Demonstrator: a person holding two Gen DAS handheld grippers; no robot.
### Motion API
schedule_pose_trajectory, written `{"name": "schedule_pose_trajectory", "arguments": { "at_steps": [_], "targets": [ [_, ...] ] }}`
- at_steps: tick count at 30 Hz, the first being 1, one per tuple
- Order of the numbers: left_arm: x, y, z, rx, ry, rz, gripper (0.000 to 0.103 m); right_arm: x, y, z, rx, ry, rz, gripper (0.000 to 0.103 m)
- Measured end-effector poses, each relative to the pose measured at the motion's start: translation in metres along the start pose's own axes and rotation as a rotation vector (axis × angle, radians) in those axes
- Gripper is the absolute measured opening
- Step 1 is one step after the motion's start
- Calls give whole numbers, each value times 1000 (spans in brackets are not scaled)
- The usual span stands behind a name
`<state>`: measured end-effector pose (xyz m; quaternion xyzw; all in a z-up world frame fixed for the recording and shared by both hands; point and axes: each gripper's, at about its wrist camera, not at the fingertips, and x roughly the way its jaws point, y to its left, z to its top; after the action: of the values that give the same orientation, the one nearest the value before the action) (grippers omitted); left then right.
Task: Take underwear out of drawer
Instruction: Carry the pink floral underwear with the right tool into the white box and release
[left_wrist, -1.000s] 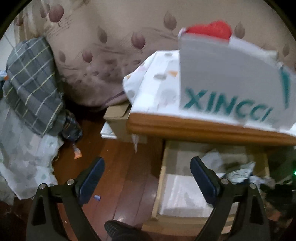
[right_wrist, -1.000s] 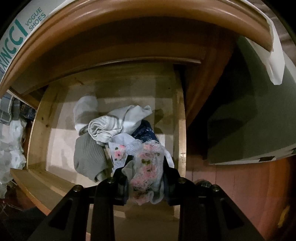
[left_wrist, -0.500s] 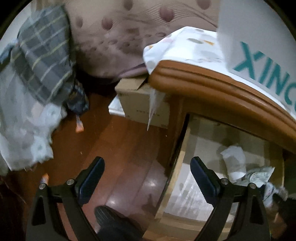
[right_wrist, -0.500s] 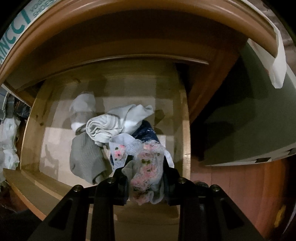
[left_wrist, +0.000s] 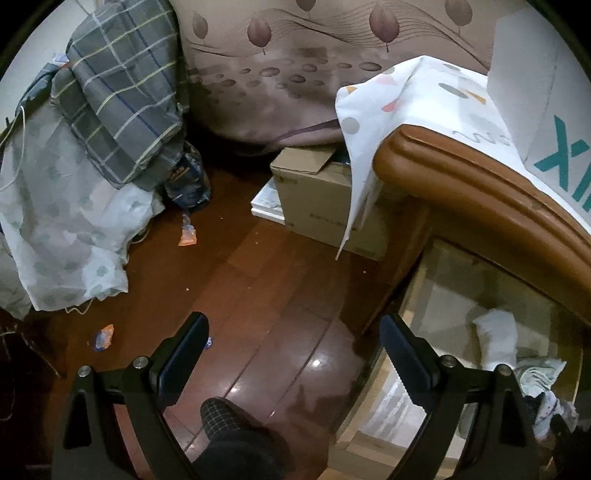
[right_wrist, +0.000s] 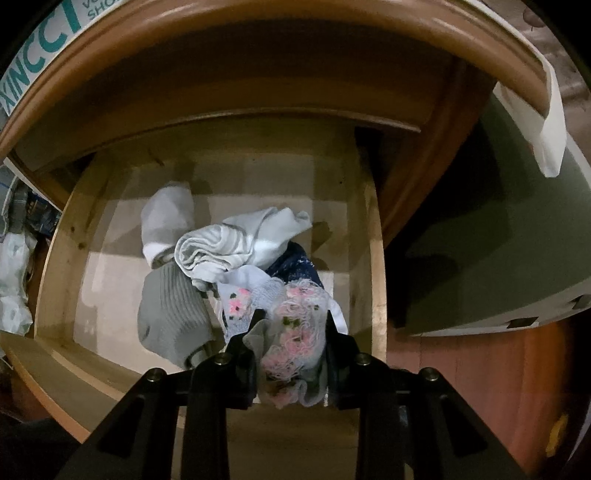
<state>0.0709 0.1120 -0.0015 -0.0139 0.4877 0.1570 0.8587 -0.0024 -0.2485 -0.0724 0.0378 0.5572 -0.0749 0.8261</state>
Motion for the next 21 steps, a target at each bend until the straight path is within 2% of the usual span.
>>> {"name": "schedule_pose_trajectory", "arguments": {
  "at_steps": [6,8,12,16,21],
  "targets": [
    [-5,7,6,-23,-22,-5,93,-19,3,2,-32,-68,-17,28],
    [-5,9,6,-27,-13,0,93,-24,-1,2,-20,-73,-18,28],
    [-3,16,7,-58,17,-36,93,-31,-8,1,10,-57,-12,28],
    [2,23,8,-78,39,-15,93,-45,-11,2,22,-71,-15,28],
    [4,27,9,-95,48,-26,93,-63,-3,5,9,-85,-4,28]
  ]
}}
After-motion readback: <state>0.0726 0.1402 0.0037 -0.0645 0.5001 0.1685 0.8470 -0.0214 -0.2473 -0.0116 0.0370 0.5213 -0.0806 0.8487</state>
